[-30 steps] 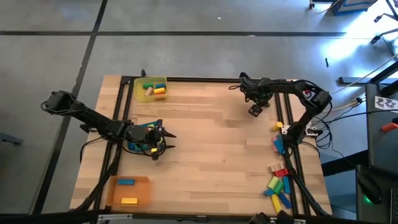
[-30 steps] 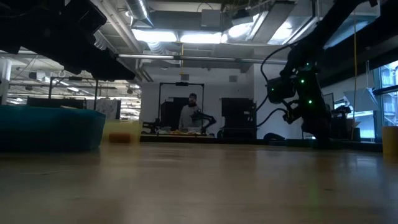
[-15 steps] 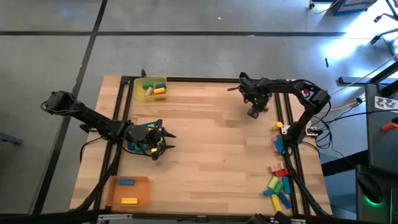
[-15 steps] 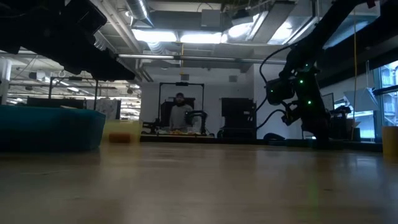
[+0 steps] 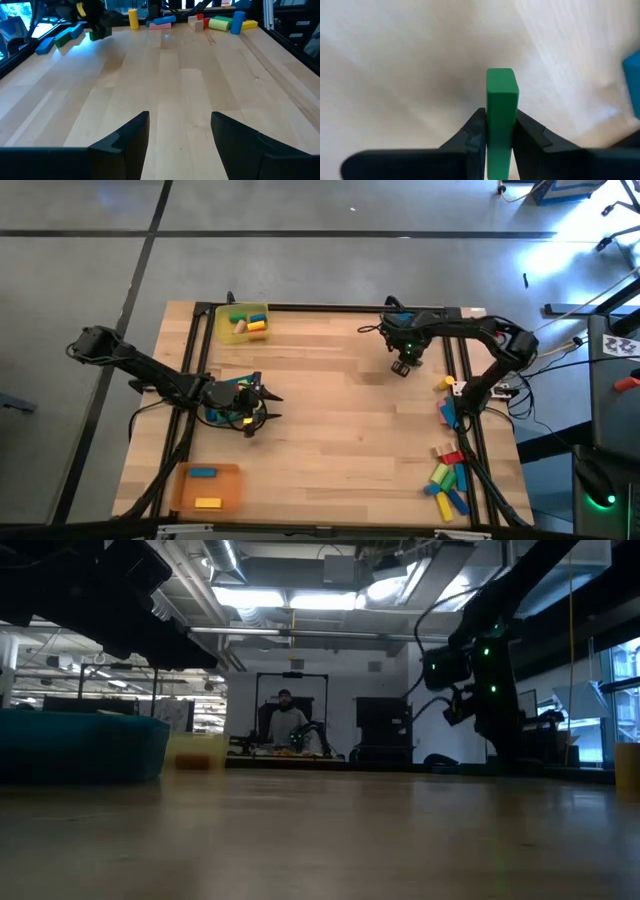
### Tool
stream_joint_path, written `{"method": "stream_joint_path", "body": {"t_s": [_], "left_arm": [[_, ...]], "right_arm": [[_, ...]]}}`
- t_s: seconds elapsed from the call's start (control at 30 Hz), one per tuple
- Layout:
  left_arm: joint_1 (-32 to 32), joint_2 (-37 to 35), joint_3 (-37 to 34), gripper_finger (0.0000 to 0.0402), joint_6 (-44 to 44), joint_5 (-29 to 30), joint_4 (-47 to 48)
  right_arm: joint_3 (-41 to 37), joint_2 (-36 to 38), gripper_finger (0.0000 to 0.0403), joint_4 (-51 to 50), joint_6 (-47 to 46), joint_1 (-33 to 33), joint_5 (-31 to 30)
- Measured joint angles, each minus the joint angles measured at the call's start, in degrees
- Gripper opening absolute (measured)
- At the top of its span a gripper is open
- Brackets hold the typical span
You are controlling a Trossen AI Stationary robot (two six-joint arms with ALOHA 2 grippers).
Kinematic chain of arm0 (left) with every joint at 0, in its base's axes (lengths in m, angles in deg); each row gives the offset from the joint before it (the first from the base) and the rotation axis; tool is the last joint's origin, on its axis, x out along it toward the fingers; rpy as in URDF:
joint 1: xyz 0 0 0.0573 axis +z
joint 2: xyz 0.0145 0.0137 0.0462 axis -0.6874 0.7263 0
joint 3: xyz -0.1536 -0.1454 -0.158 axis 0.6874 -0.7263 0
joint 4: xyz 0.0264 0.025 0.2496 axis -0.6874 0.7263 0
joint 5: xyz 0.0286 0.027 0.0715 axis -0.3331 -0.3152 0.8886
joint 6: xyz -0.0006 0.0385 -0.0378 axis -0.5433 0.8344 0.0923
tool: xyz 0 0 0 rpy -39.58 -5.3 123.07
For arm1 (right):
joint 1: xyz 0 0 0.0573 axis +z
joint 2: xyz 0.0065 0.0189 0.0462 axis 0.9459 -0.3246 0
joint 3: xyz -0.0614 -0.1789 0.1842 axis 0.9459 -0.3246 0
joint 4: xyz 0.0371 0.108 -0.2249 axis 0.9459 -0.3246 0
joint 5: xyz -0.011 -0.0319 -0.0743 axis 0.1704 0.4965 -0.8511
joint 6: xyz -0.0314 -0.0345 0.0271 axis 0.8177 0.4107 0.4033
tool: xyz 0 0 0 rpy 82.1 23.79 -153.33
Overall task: Sort blocks by size
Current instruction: Put the green block into the orange bin
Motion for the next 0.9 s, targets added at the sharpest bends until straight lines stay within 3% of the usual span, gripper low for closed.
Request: {"method": "stream_joint_path", "body": {"t_s": [0.37,0.9], "left_arm": [[0.0,0.0,0.0,0.0196,-1.6,0.0,-0.2],[-0.1,1.2,0.0,0.0196,-7.4,0.0,-4.0]], "right_arm": [[0.1,10.0,0.0069,11.3,-8.5,16.5,2.4],[0.2,8.4,0.007,56.0,-9.6,41.6,0.9]]}}
